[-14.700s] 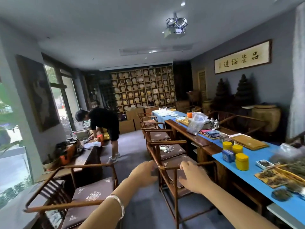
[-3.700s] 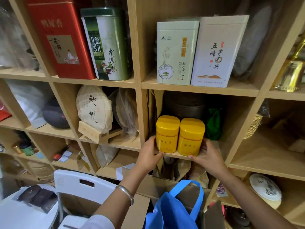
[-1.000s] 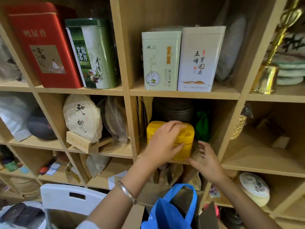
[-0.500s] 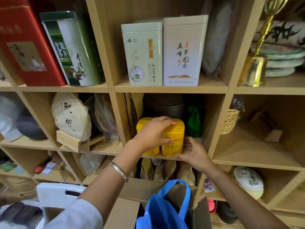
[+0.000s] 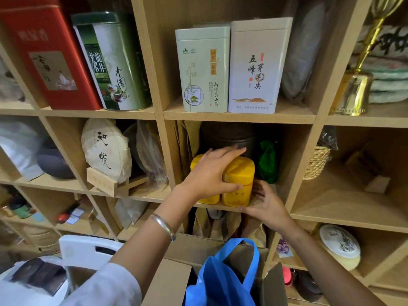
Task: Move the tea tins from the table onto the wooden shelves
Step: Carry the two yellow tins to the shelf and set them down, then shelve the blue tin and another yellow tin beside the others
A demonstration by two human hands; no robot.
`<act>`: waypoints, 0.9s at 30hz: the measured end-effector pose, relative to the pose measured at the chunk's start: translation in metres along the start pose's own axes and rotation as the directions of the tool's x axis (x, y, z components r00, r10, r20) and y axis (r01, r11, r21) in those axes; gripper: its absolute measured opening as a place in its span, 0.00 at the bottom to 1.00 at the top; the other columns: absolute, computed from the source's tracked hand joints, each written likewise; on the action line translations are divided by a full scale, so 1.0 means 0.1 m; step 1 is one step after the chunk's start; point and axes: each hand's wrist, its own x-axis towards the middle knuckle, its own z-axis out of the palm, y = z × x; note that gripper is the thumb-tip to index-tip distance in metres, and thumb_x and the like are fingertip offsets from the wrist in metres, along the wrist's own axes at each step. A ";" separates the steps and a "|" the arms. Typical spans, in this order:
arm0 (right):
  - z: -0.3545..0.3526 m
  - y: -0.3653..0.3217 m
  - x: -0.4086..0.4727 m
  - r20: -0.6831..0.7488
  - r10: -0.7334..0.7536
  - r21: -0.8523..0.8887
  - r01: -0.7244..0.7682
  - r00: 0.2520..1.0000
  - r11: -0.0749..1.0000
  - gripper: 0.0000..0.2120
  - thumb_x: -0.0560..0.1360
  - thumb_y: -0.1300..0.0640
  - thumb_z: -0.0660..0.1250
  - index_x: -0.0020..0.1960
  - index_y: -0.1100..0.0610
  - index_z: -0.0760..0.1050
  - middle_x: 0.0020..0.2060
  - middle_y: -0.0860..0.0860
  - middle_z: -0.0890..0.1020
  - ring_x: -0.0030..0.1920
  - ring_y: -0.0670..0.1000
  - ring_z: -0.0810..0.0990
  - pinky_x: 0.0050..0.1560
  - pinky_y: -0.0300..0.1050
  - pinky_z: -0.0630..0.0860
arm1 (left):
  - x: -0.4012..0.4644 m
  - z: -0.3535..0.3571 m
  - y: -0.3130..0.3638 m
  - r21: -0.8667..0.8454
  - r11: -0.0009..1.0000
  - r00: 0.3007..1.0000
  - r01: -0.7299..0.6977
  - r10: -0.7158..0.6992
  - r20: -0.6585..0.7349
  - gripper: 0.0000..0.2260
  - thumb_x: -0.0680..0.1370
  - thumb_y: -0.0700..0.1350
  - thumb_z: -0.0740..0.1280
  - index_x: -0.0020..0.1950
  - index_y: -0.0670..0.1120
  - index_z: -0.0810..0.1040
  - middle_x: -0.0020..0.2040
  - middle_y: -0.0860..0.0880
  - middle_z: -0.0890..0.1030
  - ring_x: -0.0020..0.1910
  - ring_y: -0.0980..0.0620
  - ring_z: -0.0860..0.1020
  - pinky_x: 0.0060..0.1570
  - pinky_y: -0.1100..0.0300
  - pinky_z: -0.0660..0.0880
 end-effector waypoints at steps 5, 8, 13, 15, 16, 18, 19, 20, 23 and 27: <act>0.05 0.01 -0.47 -0.167 -0.126 -0.098 0.110 0.978 0.989 0.28 0.68 0.48 0.75 0.65 0.41 0.68 0.59 0.36 0.71 0.58 0.37 0.73 0.59 0.38 0.72 | -0.50 0.03 0.03 -0.083 0.996 0.965 -0.027 0.004 -0.263 0.23 0.76 0.54 0.64 0.71 0.57 0.66 0.70 0.55 0.71 0.69 0.58 0.67 0.69 0.55 0.65; 0.13 0.07 -0.74 -0.204 -0.207 -0.145 0.179 0.957 0.973 0.19 0.71 0.54 0.73 0.53 0.34 0.70 0.53 0.32 0.73 0.54 0.37 0.75 0.51 0.32 0.71 | -0.88 0.15 -0.07 -0.092 0.995 0.975 0.031 -0.050 -0.216 0.18 0.77 0.51 0.64 0.67 0.56 0.71 0.64 0.57 0.74 0.65 0.63 0.69 0.65 0.58 0.69; 0.32 0.10 -0.69 -0.042 -0.234 -0.171 0.224 0.971 0.960 0.14 0.72 0.53 0.73 0.53 0.41 0.72 0.51 0.34 0.72 0.52 0.38 0.74 0.49 0.32 0.72 | -1.33 0.17 -0.20 0.028 0.983 0.975 0.182 -0.176 -0.133 0.18 0.76 0.51 0.63 0.66 0.53 0.73 0.62 0.54 0.76 0.61 0.57 0.73 0.61 0.58 0.73; 0.44 0.07 -0.57 0.050 -0.291 -0.162 0.295 0.955 0.942 0.14 0.72 0.53 0.72 0.53 0.42 0.72 0.51 0.34 0.72 0.54 0.37 0.73 0.48 0.31 0.72 | -1.56 0.15 -0.18 0.080 0.960 0.958 0.266 -0.254 -0.134 0.18 0.75 0.52 0.63 0.65 0.54 0.73 0.61 0.55 0.76 0.58 0.58 0.74 0.57 0.61 0.73; 0.51 0.06 -0.52 0.110 -0.333 -0.166 0.348 0.936 0.923 0.14 0.72 0.53 0.73 0.52 0.42 0.72 0.51 0.33 0.72 0.54 0.36 0.73 0.48 0.28 0.71 | -1.70 0.12 -0.15 0.103 0.942 0.942 0.320 -0.305 -0.142 0.18 0.75 0.52 0.63 0.64 0.54 0.73 0.60 0.55 0.76 0.57 0.59 0.74 0.56 0.64 0.71; 0.65 0.04 -0.46 0.219 -0.401 -0.144 0.435 0.890 0.889 0.15 0.70 0.54 0.74 0.51 0.42 0.72 0.50 0.34 0.72 0.53 0.36 0.74 0.48 0.27 0.71 | -2.00 0.08 -0.05 0.150 0.890 0.899 0.431 -0.410 -0.156 0.18 0.74 0.52 0.62 0.64 0.54 0.73 0.57 0.54 0.77 0.55 0.58 0.75 0.52 0.66 0.70; 0.73 0.01 -0.46 0.282 -0.437 -0.116 0.483 0.854 0.868 0.15 0.70 0.55 0.74 0.51 0.42 0.72 0.50 0.36 0.73 0.52 0.38 0.75 0.49 0.29 0.72 | -2.19 0.06 0.05 0.171 0.845 0.860 0.506 -0.480 -0.172 0.18 0.74 0.51 0.63 0.64 0.53 0.73 0.57 0.53 0.78 0.54 0.55 0.76 0.51 0.64 0.71; 0.80 -0.03 -0.49 0.347 -0.469 -0.087 0.526 0.812 0.846 0.15 0.70 0.55 0.74 0.51 0.43 0.72 0.49 0.38 0.74 0.51 0.39 0.75 0.50 0.33 0.74 | -2.38 0.04 0.17 0.178 0.789 0.807 0.588 -0.558 -0.193 0.18 0.74 0.49 0.64 0.64 0.52 0.73 0.57 0.52 0.78 0.54 0.53 0.76 0.50 0.62 0.72; 1.05 -0.24 -0.69 0.508 -0.522 0.007 0.602 0.685 0.798 0.17 0.70 0.54 0.74 0.53 0.43 0.71 0.50 0.39 0.73 0.51 0.39 0.75 0.53 0.38 0.74 | -2.96 -0.05 0.69 0.187 0.590 0.619 0.785 -0.744 -0.251 0.19 0.74 0.48 0.66 0.65 0.51 0.73 0.58 0.50 0.79 0.54 0.50 0.76 0.51 0.57 0.73; 1.49 -0.78 -1.28 0.680 -0.559 0.178 0.632 0.476 0.754 0.18 0.71 0.51 0.73 0.56 0.46 0.70 0.51 0.42 0.73 0.52 0.44 0.74 0.49 0.39 0.70 | -3.85 -0.27 1.78 0.189 0.266 0.320 0.945 -0.869 -0.376 0.20 0.73 0.49 0.64 0.65 0.49 0.73 0.60 0.48 0.79 0.58 0.47 0.76 0.57 0.54 0.73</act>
